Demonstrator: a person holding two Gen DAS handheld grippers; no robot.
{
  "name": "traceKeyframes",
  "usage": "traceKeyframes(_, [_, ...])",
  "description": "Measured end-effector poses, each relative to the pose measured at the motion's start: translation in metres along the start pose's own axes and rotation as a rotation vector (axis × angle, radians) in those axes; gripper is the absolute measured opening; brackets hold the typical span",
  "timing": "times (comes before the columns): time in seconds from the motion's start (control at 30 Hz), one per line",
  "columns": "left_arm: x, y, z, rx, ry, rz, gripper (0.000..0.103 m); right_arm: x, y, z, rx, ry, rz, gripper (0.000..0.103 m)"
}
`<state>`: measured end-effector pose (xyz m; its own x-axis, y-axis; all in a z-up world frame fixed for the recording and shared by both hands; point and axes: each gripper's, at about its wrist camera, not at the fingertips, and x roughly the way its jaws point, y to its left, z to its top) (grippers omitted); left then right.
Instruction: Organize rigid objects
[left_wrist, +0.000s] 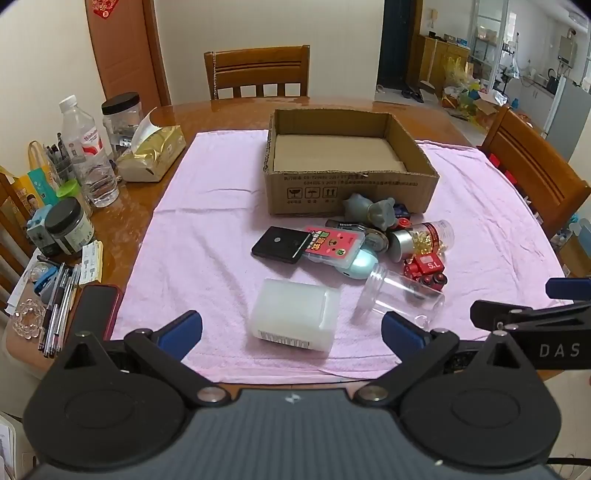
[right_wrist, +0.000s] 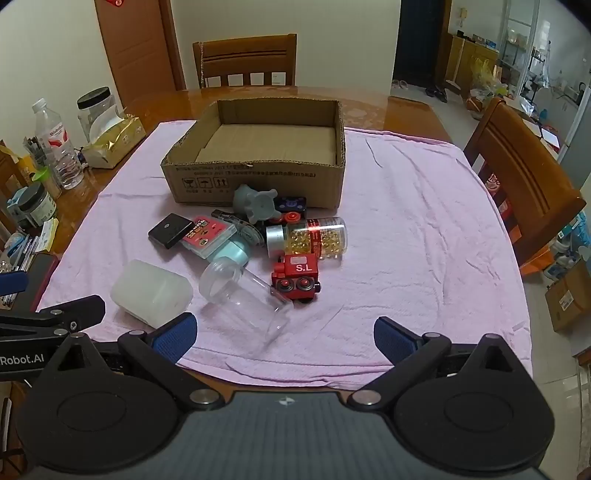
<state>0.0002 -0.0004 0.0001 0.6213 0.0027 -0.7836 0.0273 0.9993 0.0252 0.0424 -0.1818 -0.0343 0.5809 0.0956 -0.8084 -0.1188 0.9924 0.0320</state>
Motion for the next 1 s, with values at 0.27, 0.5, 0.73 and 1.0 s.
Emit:
traceKeyframes(0.27, [-0.0030, -0.0008, -0.0010, -0.007, -0.002, -0.008, 0.102, -0.0006, -0.0008, 0.0030, 0.002, 0.002, 0.004, 0.103])
traceKeyframes(0.5, [-0.0010, -0.0023, 0.0071, 0.007, -0.003, -0.013, 0.102, 0.0000, -0.0020, 0.0049, 0.003, 0.000, 0.001, 0.103])
traceKeyframes(0.73, [-0.0018, -0.0034, 0.0075, 0.012, -0.006, -0.015, 0.102, -0.0014, -0.0033, 0.0057, 0.004, -0.006, -0.007, 0.103])
traceKeyframes(1.0, [-0.0017, -0.0052, 0.0078, 0.017, -0.007, -0.011, 0.102, -0.0012, -0.0040, 0.0063, 0.002, -0.006, -0.011, 0.103])
